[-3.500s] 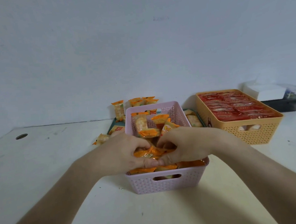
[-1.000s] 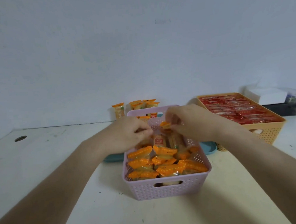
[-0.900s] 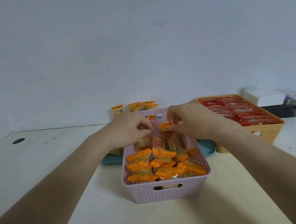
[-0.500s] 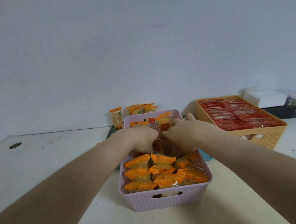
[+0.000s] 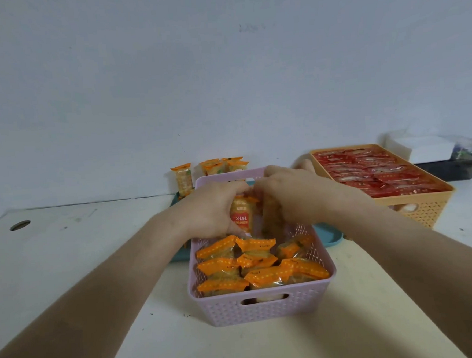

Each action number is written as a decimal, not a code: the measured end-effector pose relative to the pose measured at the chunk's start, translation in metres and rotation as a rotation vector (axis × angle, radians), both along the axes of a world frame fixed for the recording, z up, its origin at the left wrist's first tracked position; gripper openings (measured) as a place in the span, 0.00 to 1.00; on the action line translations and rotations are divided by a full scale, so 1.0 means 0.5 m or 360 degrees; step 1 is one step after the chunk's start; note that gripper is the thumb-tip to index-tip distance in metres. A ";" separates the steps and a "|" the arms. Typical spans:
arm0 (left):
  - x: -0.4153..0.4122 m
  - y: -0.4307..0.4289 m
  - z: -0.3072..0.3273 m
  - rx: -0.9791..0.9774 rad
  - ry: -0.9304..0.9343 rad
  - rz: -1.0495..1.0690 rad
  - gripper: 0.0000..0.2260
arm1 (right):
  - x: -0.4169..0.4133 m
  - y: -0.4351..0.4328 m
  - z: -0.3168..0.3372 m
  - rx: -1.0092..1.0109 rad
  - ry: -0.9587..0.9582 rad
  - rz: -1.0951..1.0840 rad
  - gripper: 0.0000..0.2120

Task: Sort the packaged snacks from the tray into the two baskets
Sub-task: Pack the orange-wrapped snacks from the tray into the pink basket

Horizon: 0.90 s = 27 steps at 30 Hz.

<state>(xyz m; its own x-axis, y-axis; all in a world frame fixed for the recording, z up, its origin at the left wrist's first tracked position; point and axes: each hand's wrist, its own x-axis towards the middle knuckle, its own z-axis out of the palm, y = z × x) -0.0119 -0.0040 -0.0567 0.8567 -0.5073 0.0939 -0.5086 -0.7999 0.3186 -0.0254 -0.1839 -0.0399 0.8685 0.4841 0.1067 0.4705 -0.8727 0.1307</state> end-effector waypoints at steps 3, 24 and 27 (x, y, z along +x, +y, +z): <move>-0.009 0.003 -0.002 0.0018 0.0032 0.0007 0.31 | -0.034 -0.014 0.028 0.0198 0.0099 -0.0003 0.23; -0.062 -0.020 -0.023 0.0100 0.0022 -0.0076 0.08 | -0.092 -0.064 -0.022 -0.0058 0.0192 0.0142 0.15; -0.059 -0.017 -0.032 0.0147 -0.0185 -0.0096 0.14 | -0.087 -0.064 -0.027 -0.0049 0.0189 0.0185 0.24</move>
<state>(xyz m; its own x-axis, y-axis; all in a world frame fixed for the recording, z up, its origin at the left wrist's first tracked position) -0.0413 -0.0125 -0.0726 0.8106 -0.5683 0.1411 -0.5855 -0.7902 0.1811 -0.0689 -0.2157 -0.0533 0.8121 0.5834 -0.0098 0.5816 -0.8080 0.0939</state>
